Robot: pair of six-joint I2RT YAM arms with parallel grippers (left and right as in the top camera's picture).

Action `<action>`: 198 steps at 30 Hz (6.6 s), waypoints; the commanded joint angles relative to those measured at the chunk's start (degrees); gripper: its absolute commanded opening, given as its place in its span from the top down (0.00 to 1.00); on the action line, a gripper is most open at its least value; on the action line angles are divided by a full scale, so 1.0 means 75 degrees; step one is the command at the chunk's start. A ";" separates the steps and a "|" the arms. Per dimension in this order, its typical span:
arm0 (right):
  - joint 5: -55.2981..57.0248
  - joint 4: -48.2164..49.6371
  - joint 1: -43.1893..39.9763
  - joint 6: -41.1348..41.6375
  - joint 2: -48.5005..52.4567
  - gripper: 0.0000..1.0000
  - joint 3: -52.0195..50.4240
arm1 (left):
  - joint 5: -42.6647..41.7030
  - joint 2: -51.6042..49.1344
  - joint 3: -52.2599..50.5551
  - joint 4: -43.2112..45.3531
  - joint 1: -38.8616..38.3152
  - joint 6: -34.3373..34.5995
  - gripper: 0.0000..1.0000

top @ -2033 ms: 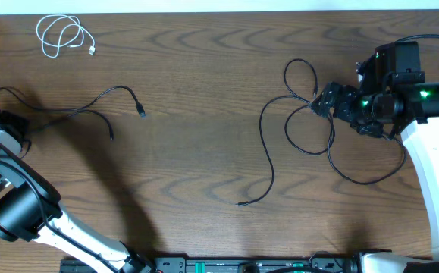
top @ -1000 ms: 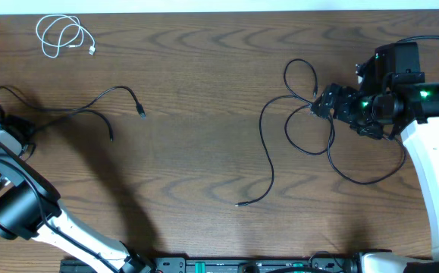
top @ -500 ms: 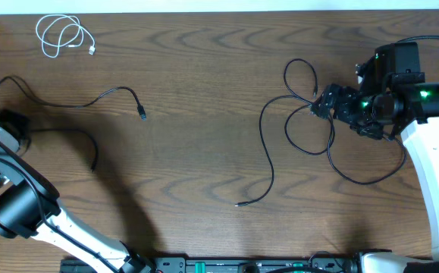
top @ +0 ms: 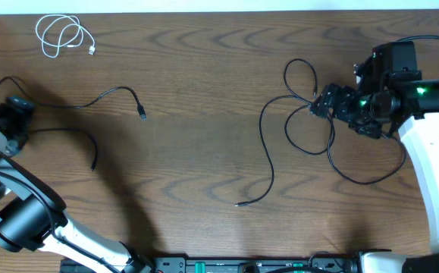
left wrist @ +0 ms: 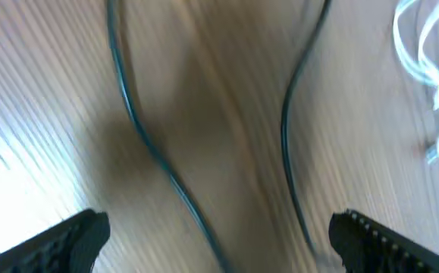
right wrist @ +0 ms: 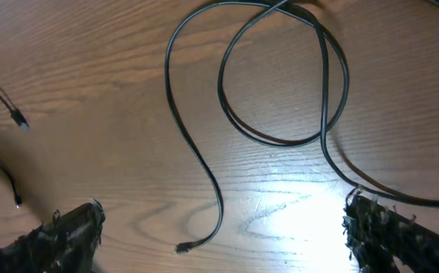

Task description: Untangle cables

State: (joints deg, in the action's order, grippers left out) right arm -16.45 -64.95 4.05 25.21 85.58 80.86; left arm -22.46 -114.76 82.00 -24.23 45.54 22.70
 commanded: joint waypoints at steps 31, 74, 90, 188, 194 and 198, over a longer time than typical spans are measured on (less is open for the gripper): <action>-0.0344 0.0227 0.0239 -0.0085 0.0991 0.01 -0.0044 | 0.0192 -0.0087 -0.1160 -0.0892 -0.3232 0.0694 0.81; -0.0189 0.0705 0.0274 -0.0289 0.0991 0.01 -0.0044 | 0.4234 0.0297 -0.0766 -0.1760 -0.3150 -0.0425 0.24; 0.0431 0.0539 0.0294 0.0341 0.0991 0.01 -0.0044 | 0.3381 0.0169 -0.0790 -0.1734 -0.2932 -0.0420 0.23; 0.0431 0.0230 0.1072 0.0458 0.0991 0.01 -0.0044 | 0.4339 -0.0303 -0.0659 0.0892 -0.5187 0.0096 0.59; 0.0431 0.0262 0.1072 0.0458 0.0991 0.01 -0.0044 | 0.4284 0.0831 -0.0659 0.0720 -0.5109 0.0093 0.29; 0.0434 0.0268 0.1072 0.0458 0.0991 0.01 -0.0044 | 0.3491 0.2020 -0.0659 0.0271 -0.5182 0.0093 0.20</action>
State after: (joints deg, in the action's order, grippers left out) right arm -13.43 -63.02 11.18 28.27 93.10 80.75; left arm 8.88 -106.69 76.58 -20.01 7.27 23.55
